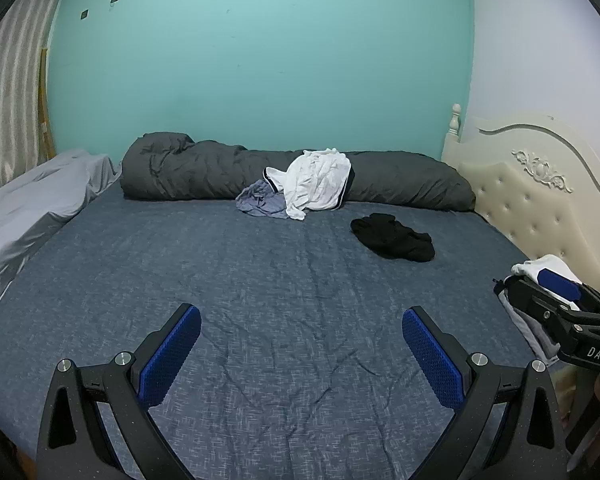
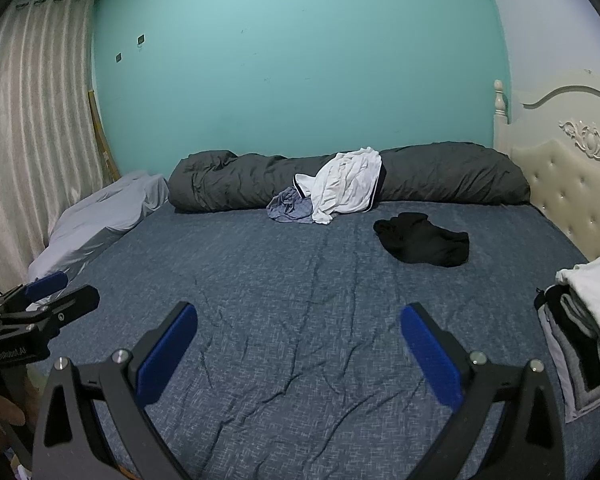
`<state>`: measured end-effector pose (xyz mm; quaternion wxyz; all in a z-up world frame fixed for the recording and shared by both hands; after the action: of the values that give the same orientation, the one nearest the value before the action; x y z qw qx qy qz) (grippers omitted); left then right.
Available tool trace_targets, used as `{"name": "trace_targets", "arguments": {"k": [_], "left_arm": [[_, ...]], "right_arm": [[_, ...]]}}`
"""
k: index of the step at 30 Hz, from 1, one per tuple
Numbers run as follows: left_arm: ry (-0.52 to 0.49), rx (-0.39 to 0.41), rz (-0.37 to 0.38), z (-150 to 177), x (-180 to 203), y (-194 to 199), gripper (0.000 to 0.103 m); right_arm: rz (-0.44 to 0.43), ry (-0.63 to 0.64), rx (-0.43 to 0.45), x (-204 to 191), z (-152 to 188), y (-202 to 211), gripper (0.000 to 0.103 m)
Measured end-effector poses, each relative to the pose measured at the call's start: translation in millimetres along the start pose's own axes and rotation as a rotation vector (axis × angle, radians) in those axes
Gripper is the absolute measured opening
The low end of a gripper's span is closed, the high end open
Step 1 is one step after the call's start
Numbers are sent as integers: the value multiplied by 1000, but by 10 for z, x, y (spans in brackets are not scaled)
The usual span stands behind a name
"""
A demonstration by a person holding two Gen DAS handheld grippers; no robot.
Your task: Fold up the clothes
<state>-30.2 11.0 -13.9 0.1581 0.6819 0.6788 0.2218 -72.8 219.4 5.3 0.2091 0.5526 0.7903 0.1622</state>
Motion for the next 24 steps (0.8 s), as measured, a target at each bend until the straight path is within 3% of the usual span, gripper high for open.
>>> {"name": "trace_targets", "arguments": {"k": [24], "left_arm": [[-14,5,7,82,92,-22,103]], "right_arm": [[9,-6,-2,29,3,-8,102]]}}
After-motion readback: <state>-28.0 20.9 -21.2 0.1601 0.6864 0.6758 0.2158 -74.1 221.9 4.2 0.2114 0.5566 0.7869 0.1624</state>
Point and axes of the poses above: each gripper's, at about its wrist camera, not at the fingertips, and y roughly against the way its jaws point, x to its right, z to its underside, the point moved 3 cm from there along -y, roughly the way its jaws point, and after that the axes turned 2 degrees about -z, right-handed, at the moved point
